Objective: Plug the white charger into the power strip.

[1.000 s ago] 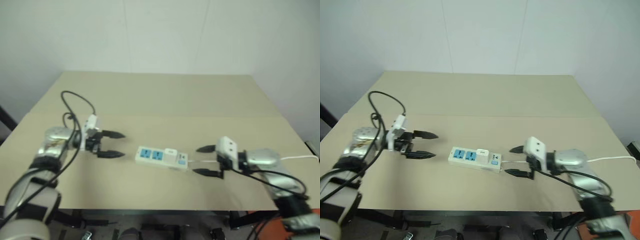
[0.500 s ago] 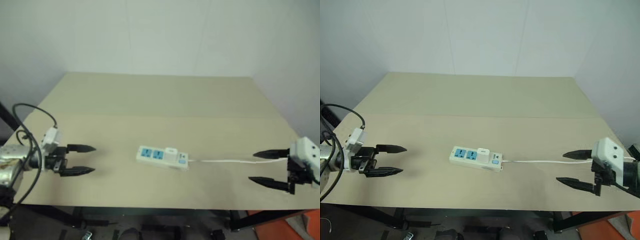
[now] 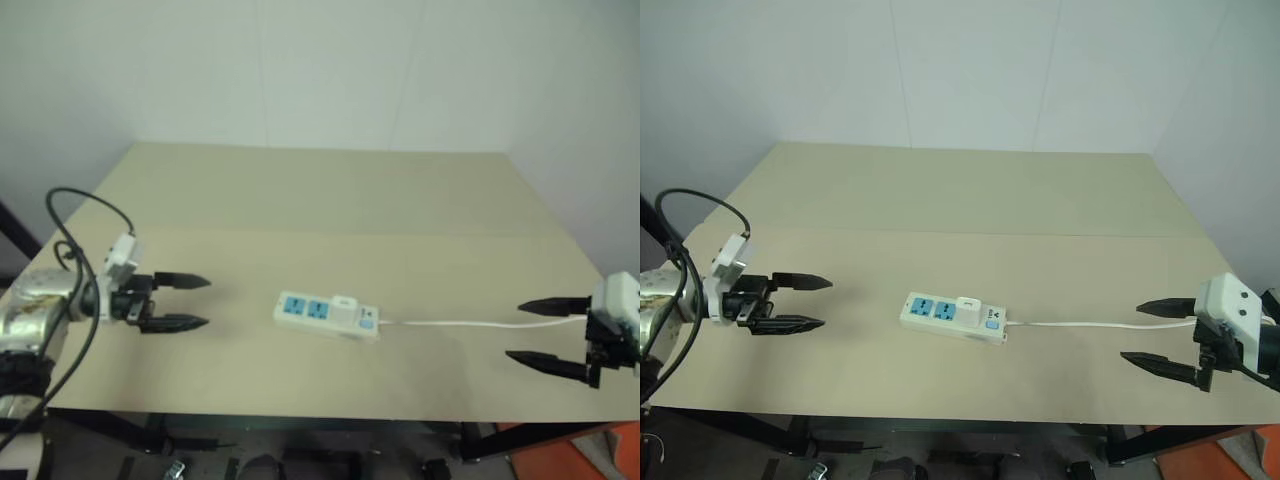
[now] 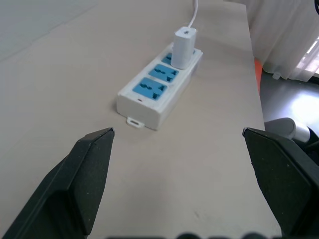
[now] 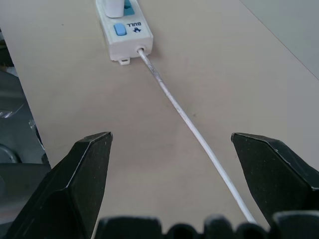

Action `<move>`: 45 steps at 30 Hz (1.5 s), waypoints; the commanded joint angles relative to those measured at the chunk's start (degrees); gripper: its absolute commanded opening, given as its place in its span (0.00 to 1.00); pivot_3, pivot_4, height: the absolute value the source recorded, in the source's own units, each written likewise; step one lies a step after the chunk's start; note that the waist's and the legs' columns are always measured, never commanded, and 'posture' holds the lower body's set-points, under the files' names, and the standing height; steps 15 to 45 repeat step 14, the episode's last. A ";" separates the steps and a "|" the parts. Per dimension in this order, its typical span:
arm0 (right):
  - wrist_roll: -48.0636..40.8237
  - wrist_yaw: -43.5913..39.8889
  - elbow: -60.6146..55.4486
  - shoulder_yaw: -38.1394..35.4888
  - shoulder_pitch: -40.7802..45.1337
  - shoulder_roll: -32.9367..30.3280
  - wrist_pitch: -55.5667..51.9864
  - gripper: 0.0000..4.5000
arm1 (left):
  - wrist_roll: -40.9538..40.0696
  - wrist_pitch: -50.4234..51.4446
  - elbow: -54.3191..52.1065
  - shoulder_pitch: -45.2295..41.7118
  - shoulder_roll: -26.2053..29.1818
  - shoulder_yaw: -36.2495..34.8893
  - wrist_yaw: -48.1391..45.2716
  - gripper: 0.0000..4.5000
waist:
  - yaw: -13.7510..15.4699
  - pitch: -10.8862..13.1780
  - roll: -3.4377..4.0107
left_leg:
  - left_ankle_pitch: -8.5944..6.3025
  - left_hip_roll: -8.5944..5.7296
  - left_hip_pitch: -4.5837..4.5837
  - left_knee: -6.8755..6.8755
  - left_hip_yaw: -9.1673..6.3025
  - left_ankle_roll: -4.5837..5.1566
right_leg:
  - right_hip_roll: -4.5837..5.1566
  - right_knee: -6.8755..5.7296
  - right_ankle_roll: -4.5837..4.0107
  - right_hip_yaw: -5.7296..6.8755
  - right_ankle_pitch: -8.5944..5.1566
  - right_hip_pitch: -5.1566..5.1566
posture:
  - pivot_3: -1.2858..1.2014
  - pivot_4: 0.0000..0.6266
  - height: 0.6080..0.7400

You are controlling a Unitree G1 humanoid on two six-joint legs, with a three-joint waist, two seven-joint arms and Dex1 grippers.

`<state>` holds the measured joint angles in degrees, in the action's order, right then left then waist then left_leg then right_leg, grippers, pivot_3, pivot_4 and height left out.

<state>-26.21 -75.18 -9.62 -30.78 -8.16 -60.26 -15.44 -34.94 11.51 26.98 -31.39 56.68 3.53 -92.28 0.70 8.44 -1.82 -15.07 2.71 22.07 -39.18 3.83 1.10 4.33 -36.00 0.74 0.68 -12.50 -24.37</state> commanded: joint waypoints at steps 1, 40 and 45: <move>0.30 0.26 -0.52 -1.63 -0.47 -1.11 -0.09 0.99 | -0.59 0.65 2.13 -3.63 0.39 3.17 -0.22 1.00 | -0.04 0.00 0.00 | 0.00 0.00 0.00 0.00 0.00 0.00 | 0.00 0.01 0.00 -0.01 0.00 0.00 | 0.52 0.24 1.00; 1.03 0.19 -1.27 -1.88 -2.43 -1.73 -0.34 0.99 | -2.32 -5.05 14.06 -15.59 -1.73 15.97 -0.22 1.00 | -0.18 0.03 -0.04 | -0.01 -0.05 0.05 -0.01 -0.02 0.02 | -0.01 0.03 0.01 -0.06 0.01 -0.01 | 0.52 0.24 1.00; 1.03 0.19 -1.27 -1.88 -2.43 -1.73 -0.34 0.99 | -2.32 -5.05 14.06 -15.59 -1.73 15.97 -0.22 1.00 | -0.18 0.03 -0.04 | -0.01 -0.05 0.05 -0.01 -0.02 0.02 | -0.01 0.03 0.01 -0.06 0.01 -0.01 | 0.52 0.24 1.00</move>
